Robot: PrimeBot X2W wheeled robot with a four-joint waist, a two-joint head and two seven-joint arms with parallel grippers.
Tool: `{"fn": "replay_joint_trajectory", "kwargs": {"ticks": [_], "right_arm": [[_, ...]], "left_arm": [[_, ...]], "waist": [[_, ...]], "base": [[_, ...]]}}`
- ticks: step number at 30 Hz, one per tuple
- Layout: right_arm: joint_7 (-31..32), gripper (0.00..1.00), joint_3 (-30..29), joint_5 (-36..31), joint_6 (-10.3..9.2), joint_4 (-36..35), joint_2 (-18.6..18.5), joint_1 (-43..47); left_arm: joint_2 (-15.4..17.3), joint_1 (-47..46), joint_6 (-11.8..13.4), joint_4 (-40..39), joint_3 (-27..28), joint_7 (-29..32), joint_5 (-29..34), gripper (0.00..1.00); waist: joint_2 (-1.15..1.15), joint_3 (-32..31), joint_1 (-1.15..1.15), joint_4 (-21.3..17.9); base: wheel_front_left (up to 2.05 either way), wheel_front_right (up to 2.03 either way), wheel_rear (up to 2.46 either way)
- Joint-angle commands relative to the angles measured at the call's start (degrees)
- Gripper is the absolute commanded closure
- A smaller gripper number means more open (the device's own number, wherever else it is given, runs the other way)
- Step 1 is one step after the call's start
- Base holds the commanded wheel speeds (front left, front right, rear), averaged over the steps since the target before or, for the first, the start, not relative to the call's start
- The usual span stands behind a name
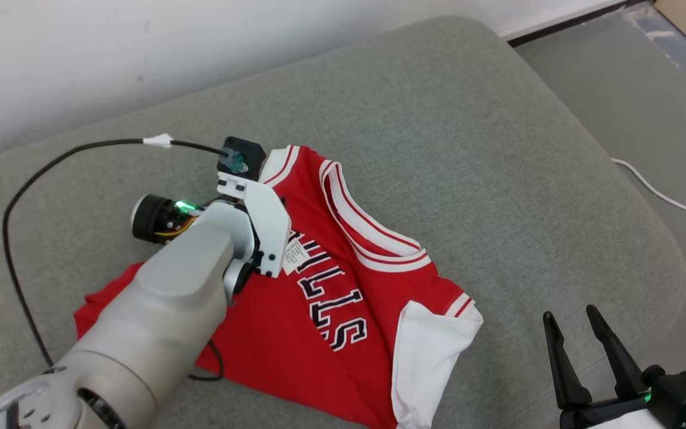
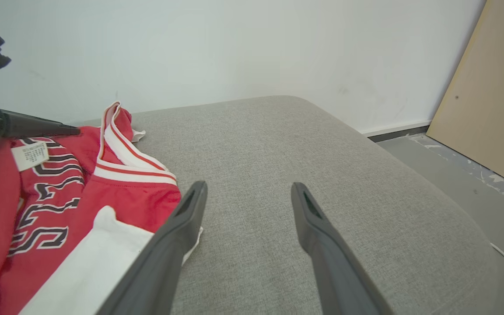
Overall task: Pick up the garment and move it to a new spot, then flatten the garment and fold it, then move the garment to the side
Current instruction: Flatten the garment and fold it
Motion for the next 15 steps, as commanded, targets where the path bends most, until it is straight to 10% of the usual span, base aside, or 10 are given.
{"fn": "replay_joint_trajectory", "kwargs": {"ticks": [1, 9, 11, 15], "right_arm": [[0.05, 0.00, -0.09, 0.28, -0.11, 0.02, -0.21, -0.37], [0.05, 0.00, 0.01, 0.58, -0.11, 0.27, 0.49, -1.34], [0.05, 0.00, 0.01, 0.54, -0.11, 0.35, 0.58, -1.34], [0.05, 0.00, -0.03, 0.43, -0.11, 0.61, 0.57, -1.42]], "left_arm": [[-0.42, -1.26, -0.71, 0.90, -0.17, 0.69, -0.13, 0.00], [-2.74, -2.73, -3.78, 6.10, -1.47, 3.93, -0.07, 0.00], [-3.30, -1.87, -4.96, 6.78, -1.29, 4.00, -0.74, 1.00], [-4.01, -2.42, -5.55, 7.05, -0.51, 0.20, -1.26, 1.00]], "waist": [[0.00, 1.23, 0.00, -0.11], [0.00, 3.68, 0.00, -0.15], [0.00, 3.72, 0.00, -0.16], [0.00, 3.08, 0.00, 0.00]], "base": [[0.00, 0.00, 0.00], [0.00, 0.00, 0.00], [0.00, 0.00, 0.00], [0.00, 0.00, 0.00]]}}
